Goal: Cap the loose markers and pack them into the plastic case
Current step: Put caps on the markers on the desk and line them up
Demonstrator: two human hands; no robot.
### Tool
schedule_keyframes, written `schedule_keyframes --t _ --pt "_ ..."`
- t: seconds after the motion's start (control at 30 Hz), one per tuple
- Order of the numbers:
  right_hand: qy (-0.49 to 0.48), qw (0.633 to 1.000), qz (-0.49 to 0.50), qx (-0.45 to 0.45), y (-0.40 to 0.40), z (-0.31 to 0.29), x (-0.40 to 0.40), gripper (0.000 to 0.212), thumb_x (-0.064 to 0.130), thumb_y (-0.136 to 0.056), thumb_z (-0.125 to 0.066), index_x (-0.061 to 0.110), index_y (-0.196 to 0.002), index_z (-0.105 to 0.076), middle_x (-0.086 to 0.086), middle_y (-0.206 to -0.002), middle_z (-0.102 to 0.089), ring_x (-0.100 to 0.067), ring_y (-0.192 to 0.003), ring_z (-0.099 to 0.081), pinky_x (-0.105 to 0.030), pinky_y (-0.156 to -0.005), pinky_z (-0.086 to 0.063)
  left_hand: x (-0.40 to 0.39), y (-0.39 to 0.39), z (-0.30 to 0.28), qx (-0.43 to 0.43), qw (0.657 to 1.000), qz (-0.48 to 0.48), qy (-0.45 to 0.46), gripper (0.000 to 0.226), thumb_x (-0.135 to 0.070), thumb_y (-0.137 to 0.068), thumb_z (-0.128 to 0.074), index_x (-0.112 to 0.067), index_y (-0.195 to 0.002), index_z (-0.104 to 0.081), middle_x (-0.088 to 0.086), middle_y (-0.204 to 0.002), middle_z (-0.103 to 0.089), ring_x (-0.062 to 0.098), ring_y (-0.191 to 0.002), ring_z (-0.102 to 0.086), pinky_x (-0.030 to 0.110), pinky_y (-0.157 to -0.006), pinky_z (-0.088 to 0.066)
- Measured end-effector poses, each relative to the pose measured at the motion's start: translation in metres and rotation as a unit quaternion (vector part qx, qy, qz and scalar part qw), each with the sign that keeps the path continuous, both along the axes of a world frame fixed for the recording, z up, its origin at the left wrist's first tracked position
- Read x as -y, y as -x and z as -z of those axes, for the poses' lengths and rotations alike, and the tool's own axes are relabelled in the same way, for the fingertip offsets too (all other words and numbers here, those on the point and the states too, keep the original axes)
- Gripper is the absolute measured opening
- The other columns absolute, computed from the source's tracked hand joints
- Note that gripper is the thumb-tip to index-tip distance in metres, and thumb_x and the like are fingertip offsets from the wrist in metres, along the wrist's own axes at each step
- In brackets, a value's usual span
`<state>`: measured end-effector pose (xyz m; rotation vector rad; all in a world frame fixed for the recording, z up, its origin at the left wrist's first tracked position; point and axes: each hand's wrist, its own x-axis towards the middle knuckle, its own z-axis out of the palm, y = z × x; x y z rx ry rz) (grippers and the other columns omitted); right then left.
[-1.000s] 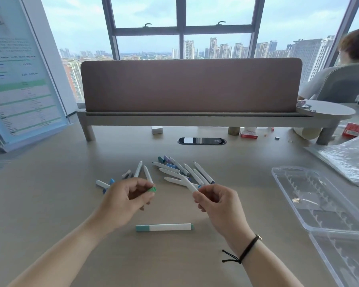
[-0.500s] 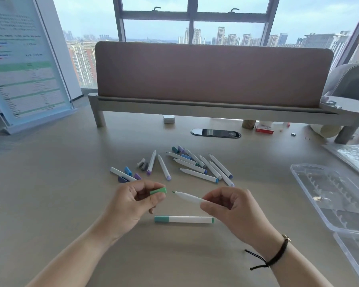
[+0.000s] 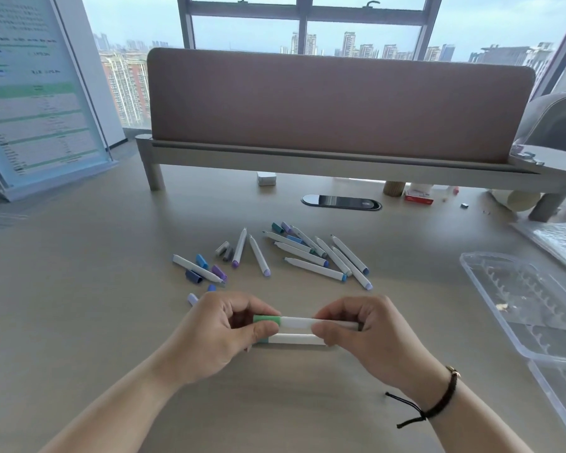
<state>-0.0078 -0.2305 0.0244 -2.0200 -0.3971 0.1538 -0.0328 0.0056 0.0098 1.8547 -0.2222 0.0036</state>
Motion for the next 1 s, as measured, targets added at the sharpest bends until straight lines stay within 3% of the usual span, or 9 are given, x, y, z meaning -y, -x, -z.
schedule_keyframes --t 0.17,0.37,0.5,0.63,0.7,0.77,0.9,1.0 --pt "-0.025 1.0 0.002 -0.007 0.001 0.0 -0.005 0.009 0.021 -0.084 -0.077 0.019 -0.076 -0.075 0.003 -0.058 -0.065 0.001 -0.045 -0.047 -0.009 -0.05 -0.034 0.003 0.0 0.001 0.017 1.0 -0.007 0.004 0.016 -0.032 -0.072 -0.074 -0.037 -0.087 -0.078 -0.005 -0.065 -0.069 0.001 -0.057 -0.053 0.015 -0.056 -0.041" --pt "-0.032 0.999 0.008 0.003 0.003 0.001 -0.006 0.009 0.018 -0.085 -0.077 0.019 -0.076 -0.075 0.006 -0.056 -0.063 0.002 -0.044 -0.047 -0.008 -0.05 -0.034 0.003 0.001 0.004 0.028 1.0 -0.012 0.006 0.016 -0.034 -0.072 -0.074 -0.037 -0.087 -0.079 0.002 -0.072 -0.073 0.004 -0.062 -0.056 0.018 -0.058 -0.043" --pt "-0.021 1.0 0.013 0.007 0.0 0.006 -0.008 0.011 0.021 -0.084 -0.078 0.026 -0.074 -0.076 0.007 -0.057 -0.064 0.001 -0.052 -0.052 -0.013 -0.055 -0.041 0.002 -0.002 0.006 0.032 0.999 -0.018 -0.021 0.008 -0.028 -0.076 -0.076 -0.032 -0.083 -0.08 -0.01 -0.062 -0.067 0.0 -0.055 -0.052 0.014 -0.055 -0.041" --pt "-0.001 0.999 0.022 0.026 -0.001 0.01 -0.011 0.01 0.024 -0.083 -0.078 0.029 -0.075 -0.076 0.017 -0.062 -0.066 0.004 -0.055 -0.053 -0.011 -0.057 -0.039 -0.007 -0.005 0.005 0.036 0.997 -0.013 -0.063 0.018 -0.042 -0.072 -0.076 -0.041 -0.09 -0.078 -0.009 -0.07 -0.07 0.003 -0.063 -0.056 0.022 -0.062 -0.048" --pt "0.023 0.997 0.033 0.059 -0.005 0.011 -0.013 0.008 0.027 -0.084 -0.078 0.031 -0.077 -0.076 0.019 -0.069 -0.07 0.003 -0.062 -0.059 -0.01 -0.06 -0.042 -0.015 -0.008 0.002 0.062 0.995 -0.052 -0.05 0.02 -0.038 -0.075 -0.077 -0.038 -0.094 -0.077 -0.007 -0.081 -0.072 0.005 -0.071 -0.061 0.022 -0.068 -0.051" --pt "0.05 0.993 0.047 0.098 -0.014 0.012 -0.015 0.007 0.028 -0.084 -0.077 0.032 -0.079 -0.075 0.021 -0.076 -0.07 0.002 -0.072 -0.062 -0.011 -0.064 -0.043 -0.024 -0.011 -0.005 0.086 0.987 -0.135 0.002 0.01 -0.025 -0.083 -0.076 -0.03 -0.092 -0.077 -0.002 -0.082 -0.072 0.006 -0.069 -0.06 0.022 -0.064 -0.05" --pt "0.133 0.983 0.04 0.123 -0.031 0.016 -0.027 0.004 0.033 -0.085 -0.075 0.032 -0.081 -0.074 0.015 -0.083 -0.064 0.0 -0.085 -0.056 -0.016 -0.07 -0.042 -0.046 -0.019 -0.01 0.081 0.944 -0.314 0.059 0.012 -0.016 -0.093 -0.067 -0.021 -0.086 -0.075 -0.012 -0.063 -0.069 0.002 -0.056 -0.058 0.028 -0.063 -0.05" --pt "0.204 0.974 0.001 0.099 -0.038 0.018 -0.037 0.006 0.035 -0.086 -0.072 0.03 -0.088 -0.076 0.013 -0.085 -0.06 0.001 -0.083 -0.053 -0.022 -0.075 -0.043 -0.048 -0.021 -0.006 0.07 0.934 -0.344 0.067 0.013 -0.015 -0.093 -0.065 -0.019 -0.087 -0.074 -0.013 -0.06 -0.067 0.003 -0.05 -0.055 0.028 -0.064 -0.048"
